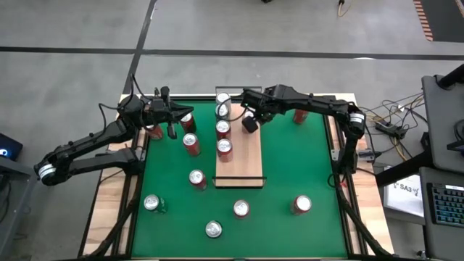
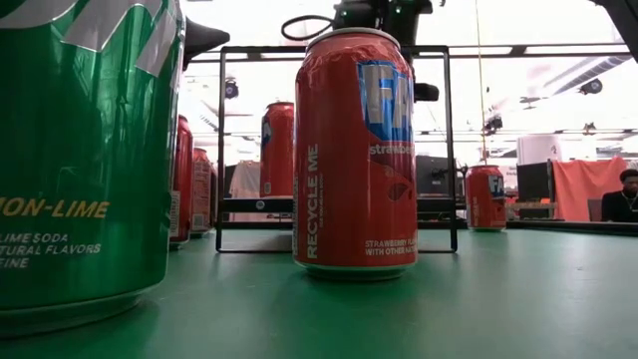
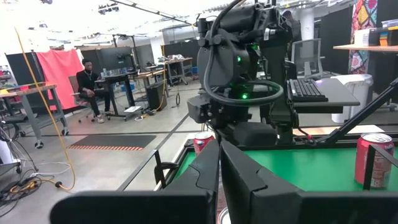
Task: Place canned beverage on shelf
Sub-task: Put the white/pink soda can on the shelf and aligned with the other white/pink soda can
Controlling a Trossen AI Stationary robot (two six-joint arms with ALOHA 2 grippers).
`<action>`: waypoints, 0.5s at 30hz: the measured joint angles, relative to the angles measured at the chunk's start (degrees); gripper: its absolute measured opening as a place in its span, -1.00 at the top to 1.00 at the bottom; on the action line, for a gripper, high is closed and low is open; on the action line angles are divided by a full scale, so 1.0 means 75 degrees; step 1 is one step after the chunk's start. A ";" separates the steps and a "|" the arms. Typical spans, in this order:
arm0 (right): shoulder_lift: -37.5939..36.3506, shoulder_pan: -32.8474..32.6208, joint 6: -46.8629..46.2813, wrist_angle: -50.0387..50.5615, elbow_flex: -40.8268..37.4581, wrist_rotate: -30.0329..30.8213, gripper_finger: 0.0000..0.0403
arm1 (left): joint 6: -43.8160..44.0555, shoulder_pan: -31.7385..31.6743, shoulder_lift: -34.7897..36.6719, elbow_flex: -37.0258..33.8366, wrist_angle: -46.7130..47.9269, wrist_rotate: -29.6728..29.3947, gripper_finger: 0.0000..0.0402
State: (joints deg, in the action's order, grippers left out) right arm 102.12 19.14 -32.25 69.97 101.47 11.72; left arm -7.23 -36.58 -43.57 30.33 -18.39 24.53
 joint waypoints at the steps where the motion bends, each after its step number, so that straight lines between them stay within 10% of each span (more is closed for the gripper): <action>1: -0.0014 0.0000 0.0000 0.0001 0.0000 -0.0009 0.96 | 0.0001 0.0000 0.0000 0.0000 0.0001 0.0000 1.00; 15: -0.0317 -0.0018 0.0321 -0.2084 0.0000 -0.0047 0.96 | -0.0084 0.0000 0.0000 -0.0003 0.0003 0.0000 1.00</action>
State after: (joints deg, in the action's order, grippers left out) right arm 99.75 19.00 -29.85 54.34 101.47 11.37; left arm -7.86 -36.58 -43.57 30.31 -18.37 24.53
